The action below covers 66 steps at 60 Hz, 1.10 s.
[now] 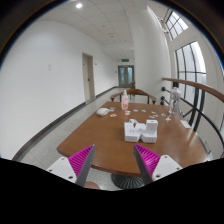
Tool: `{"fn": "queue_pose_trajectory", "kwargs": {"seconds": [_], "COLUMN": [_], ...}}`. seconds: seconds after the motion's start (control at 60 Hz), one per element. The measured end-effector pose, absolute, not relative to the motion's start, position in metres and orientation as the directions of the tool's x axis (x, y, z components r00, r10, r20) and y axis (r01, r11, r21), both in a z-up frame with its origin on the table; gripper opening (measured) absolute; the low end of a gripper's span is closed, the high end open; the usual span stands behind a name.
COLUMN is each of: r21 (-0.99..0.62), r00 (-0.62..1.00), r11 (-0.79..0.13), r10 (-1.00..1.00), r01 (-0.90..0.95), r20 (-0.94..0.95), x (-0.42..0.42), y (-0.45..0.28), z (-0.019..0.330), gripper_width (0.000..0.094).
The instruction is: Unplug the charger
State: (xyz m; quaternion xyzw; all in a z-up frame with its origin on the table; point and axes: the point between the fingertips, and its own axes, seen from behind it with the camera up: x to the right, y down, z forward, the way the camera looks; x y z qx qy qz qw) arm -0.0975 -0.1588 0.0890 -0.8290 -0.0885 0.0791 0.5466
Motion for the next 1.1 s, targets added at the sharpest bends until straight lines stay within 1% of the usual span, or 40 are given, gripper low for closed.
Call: {"fn": "queue_pose_trajectory", "kwargs": {"seconds": [0.217, 0.283, 0.35, 0.367, 0.483, 0.6, 0.65, 0.7, 0.733, 0.783, 0.8, 0.85, 0.867, 0.883, 0.917, 0.95, 1.0, 1.1], "r21": [-0.902, -0.908, -0.914, -0.914, -0.912, -0.904, -0.908, -0.916, -0.925, -0.929, -0.932, -0.938, -0.94, -0.941, -0.943, -0.945, -0.944, -0.939], "r00": [0.99, 0.992, 0.994, 0.995, 0.996, 0.998, 0.999, 0.999, 0.998, 0.998, 0.999, 0.999, 0.999, 0.998, 0.997, 0.998, 0.998, 0.999], "r11": [-0.427, -0.414, -0.402, -0.401, -0.4, -0.422, -0.416, -0.398, -0.377, -0.367, -0.359, -0.345, -0.339, -0.333, -0.325, -0.324, -0.326, -0.345], "r10": [0.143, 0.128, 0.106, 0.092, 0.05, 0.024, 0.026, 0.039, 0.052, 0.04, 0.037, 0.031, 0.033, 0.037, 0.044, 0.046, 0.051, 0.044], "r01": [0.068, 0.061, 0.064, 0.065, 0.088, 0.066, 0.054, 0.05, 0.047, 0.052, 0.047, 0.039, 0.047, 0.058, 0.067, 0.05, 0.041, 0.009], "r20": [0.007, 0.009, 0.023, 0.03, 0.074, 0.062, 0.047, 0.038, 0.03, 0.04, 0.036, 0.03, 0.038, 0.048, 0.056, 0.037, 0.026, -0.007], "x": [-0.049, -0.032, -0.016, -0.02, 0.023, 0.038, 0.036, 0.033, 0.028, 0.029, 0.028, 0.029, 0.028, 0.028, 0.028, 0.027, 0.028, 0.027], "y": [-0.119, -0.096, -0.075, -0.08, -0.026, 0.015, 0.027, 0.042, 0.051, 0.053, 0.054, 0.053, 0.054, 0.054, 0.054, 0.055, 0.055, 0.055], "z": [0.07, 0.07, 0.068, 0.069, 0.063, 0.047, 0.044, 0.045, 0.048, 0.047, 0.048, 0.05, 0.049, 0.049, 0.049, 0.049, 0.05, 0.051], "gripper_width": [0.0794, 0.079, 0.0767, 0.0765, 0.0761, 0.0729, 0.0696, 0.0642, 0.057, 0.036, 0.0357, 0.0289, 0.0332, 0.0248, 0.0228, 0.0185, 0.0167, 0.0167]}}
